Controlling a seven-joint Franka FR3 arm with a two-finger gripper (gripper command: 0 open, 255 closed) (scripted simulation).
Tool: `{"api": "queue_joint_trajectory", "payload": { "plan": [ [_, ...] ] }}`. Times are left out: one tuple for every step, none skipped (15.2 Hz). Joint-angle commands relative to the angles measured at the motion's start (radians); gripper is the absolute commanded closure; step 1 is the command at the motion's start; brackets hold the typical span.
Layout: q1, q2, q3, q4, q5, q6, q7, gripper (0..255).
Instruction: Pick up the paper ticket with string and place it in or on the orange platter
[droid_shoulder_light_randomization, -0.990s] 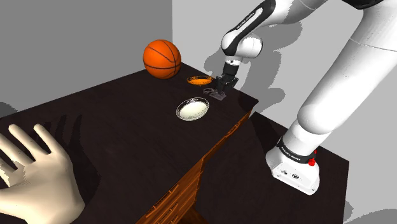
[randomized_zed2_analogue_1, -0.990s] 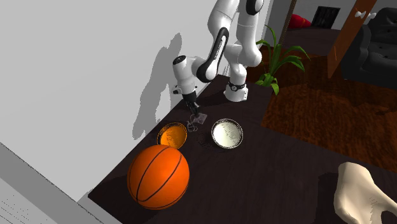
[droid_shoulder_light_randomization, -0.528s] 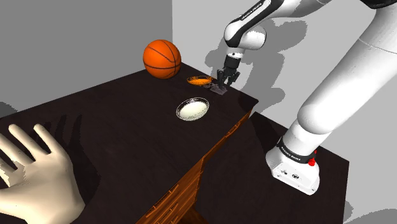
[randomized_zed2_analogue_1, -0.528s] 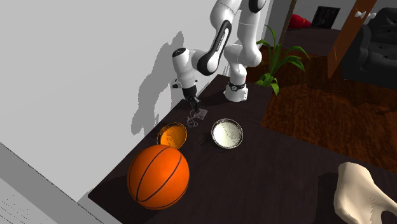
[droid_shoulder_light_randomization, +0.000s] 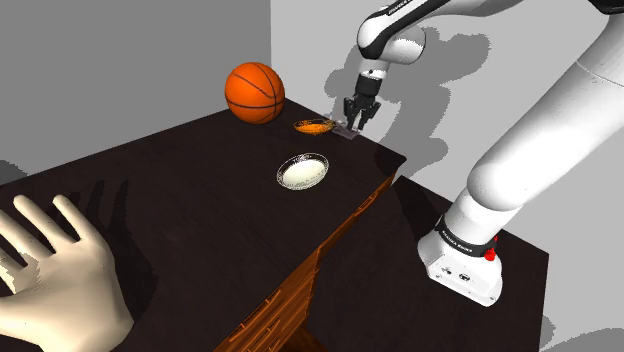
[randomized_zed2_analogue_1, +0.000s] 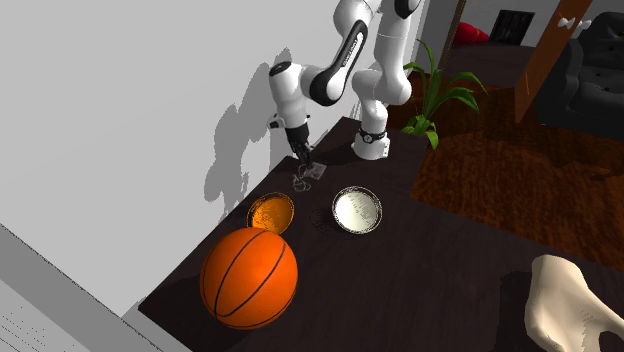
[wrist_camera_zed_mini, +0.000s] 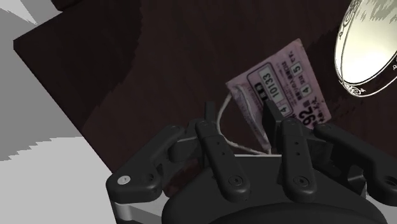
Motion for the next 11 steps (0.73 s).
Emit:
{"api": "queue_joint_trajectory", "payload": {
  "plan": [
    [0.001, 0.031, -0.001, 0.046, 0.003, -0.017, 0.000, 255],
    [0.002, 0.066, -0.002, 0.091, 0.008, -0.027, -0.002, 255],
    [0.002, 0.101, -0.003, 0.137, 0.013, -0.039, -0.004, 255],
    [0.002, 0.136, -0.004, 0.184, 0.018, -0.052, -0.006, 255],
    [0.001, 0.171, -0.004, 0.231, 0.022, -0.066, -0.007, 255],
    [0.000, 0.206, -0.004, 0.280, 0.027, -0.080, -0.008, 255],
    [-0.001, 0.241, -0.005, 0.330, 0.031, -0.096, -0.009, 255],
    [-0.003, 0.277, -0.005, 0.381, 0.035, -0.112, -0.009, 255],
    [-0.005, 0.312, -0.004, 0.433, 0.039, -0.130, -0.009, 255],
    [-0.008, 0.349, -0.004, 0.487, 0.043, -0.149, -0.009, 255],
    [-0.012, 0.399, -0.003, 0.564, 0.048, -0.176, -0.007, 255]
  ]
}}
